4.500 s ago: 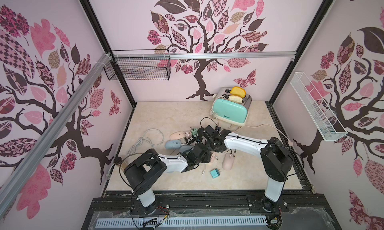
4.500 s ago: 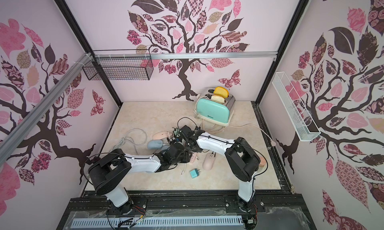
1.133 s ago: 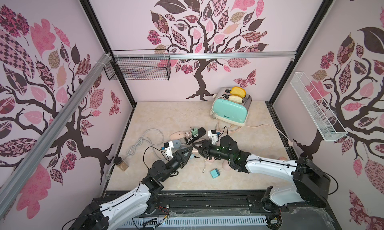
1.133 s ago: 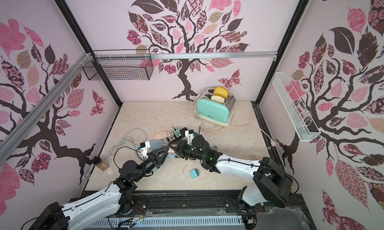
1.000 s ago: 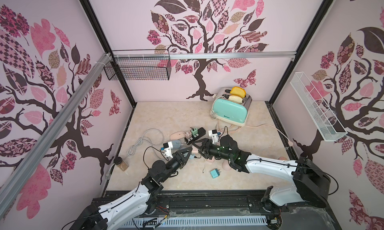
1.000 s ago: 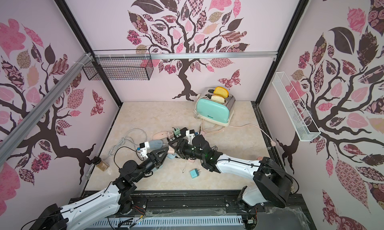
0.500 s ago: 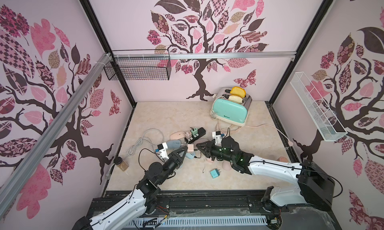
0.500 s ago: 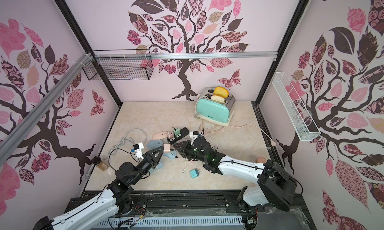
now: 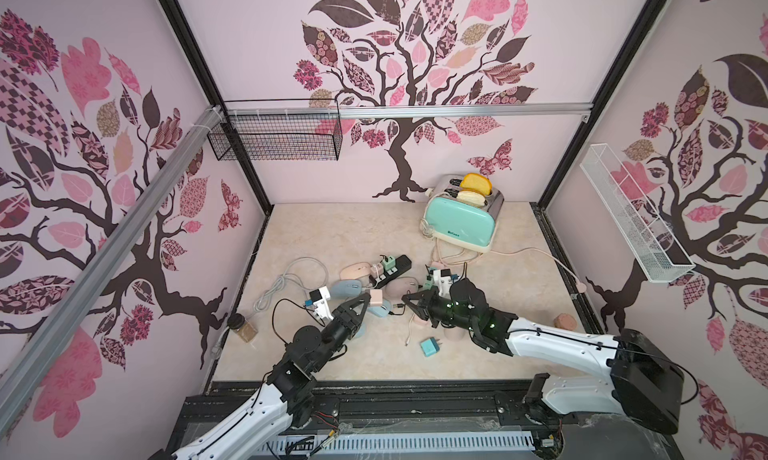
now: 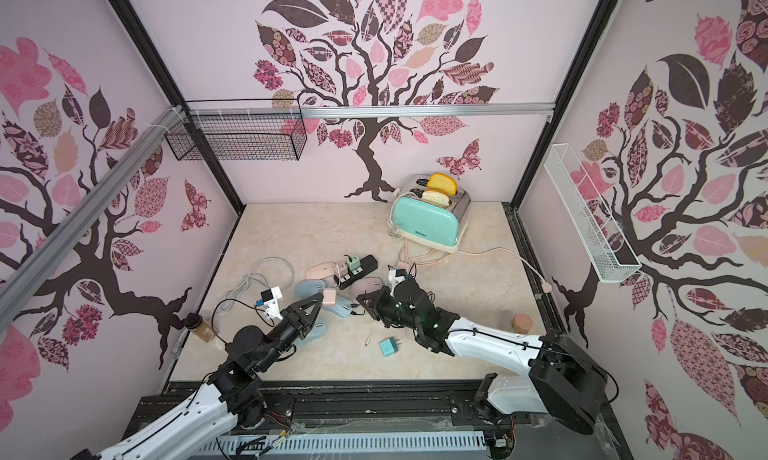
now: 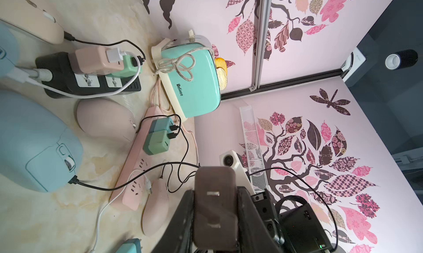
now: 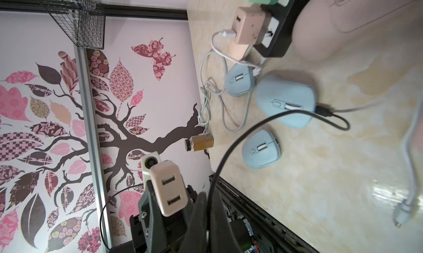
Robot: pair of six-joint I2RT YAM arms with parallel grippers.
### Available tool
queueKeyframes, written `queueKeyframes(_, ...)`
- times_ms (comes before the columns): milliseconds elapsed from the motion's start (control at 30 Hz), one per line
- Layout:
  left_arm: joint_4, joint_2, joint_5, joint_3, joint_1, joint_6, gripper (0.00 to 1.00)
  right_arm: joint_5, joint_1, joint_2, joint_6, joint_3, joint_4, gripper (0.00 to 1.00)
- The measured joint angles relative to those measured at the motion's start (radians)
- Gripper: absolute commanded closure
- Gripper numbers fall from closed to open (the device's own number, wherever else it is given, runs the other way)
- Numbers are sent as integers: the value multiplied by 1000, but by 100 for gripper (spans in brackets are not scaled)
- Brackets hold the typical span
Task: Unplug the wireless mouse
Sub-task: Remove the power cord from the plug, then place the plug at the center of the board.
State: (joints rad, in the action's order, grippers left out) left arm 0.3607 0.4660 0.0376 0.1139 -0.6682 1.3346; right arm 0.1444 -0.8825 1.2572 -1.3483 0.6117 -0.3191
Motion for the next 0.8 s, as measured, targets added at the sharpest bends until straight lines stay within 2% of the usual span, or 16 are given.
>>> queueKeyframes(167, -147, -82, -23, 8, 58, -17, 100, 29, 33, -19, 45, -8, 110, 100)
queueKeyframes(400, -439, -124, -64, 80, 61, -92, 100, 160, 48, 28, 286, 130, 446, 100)
queueKeyframes(567, -536, 81, -142, 139, 59, -158, 100, 169, 47, 45, 413, 126, 609, 100)
queueKeyframes(600, -553, 134, -157, 148, 56, -172, 95, 164, 47, 45, 441, 134, 640, 100)
queueKeyframes(767, -622, 320, -201, 187, 24, -228, 95, 119, 47, 57, 554, 232, 780, 100)
queueKeyframes(800, -629, 344, -202, 190, 10, -236, 92, 106, 47, 59, 576, 253, 803, 100)
